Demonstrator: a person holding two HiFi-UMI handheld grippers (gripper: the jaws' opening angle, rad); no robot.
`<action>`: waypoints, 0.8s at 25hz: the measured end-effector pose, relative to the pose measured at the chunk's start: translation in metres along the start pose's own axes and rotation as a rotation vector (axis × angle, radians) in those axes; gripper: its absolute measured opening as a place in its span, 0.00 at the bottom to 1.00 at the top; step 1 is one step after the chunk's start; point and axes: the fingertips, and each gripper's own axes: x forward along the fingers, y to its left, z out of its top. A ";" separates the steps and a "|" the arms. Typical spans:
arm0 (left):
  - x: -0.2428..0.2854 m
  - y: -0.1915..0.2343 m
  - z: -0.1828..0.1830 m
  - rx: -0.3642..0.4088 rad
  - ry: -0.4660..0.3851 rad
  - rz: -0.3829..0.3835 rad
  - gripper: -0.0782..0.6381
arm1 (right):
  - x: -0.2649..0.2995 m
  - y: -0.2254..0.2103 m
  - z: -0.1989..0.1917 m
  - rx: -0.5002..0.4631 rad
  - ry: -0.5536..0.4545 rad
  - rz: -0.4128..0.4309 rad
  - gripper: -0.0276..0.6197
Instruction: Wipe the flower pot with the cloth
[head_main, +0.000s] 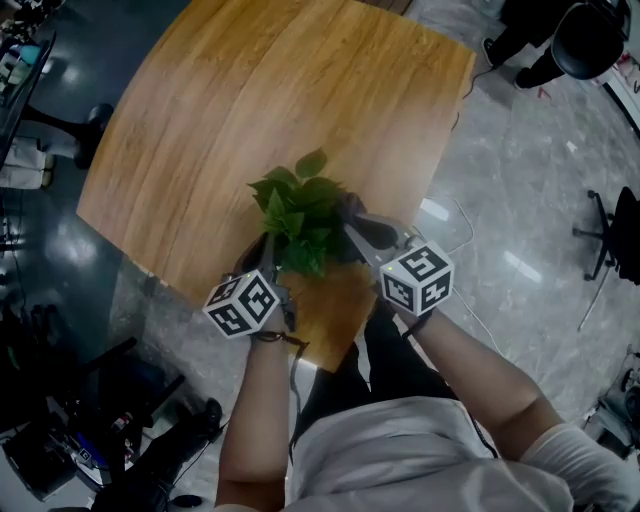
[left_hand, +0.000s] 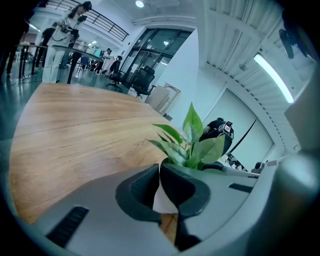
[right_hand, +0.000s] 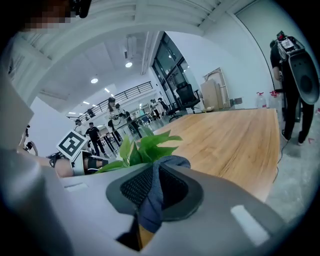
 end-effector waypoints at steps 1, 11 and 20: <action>-0.002 -0.001 0.003 0.005 -0.006 0.001 0.14 | -0.003 0.000 0.005 -0.007 -0.006 0.000 0.11; -0.039 -0.021 0.039 0.078 -0.078 0.002 0.14 | -0.036 0.023 0.059 -0.077 -0.074 0.011 0.11; -0.117 -0.075 0.095 0.338 -0.219 -0.039 0.15 | -0.080 0.088 0.116 -0.216 -0.161 0.029 0.11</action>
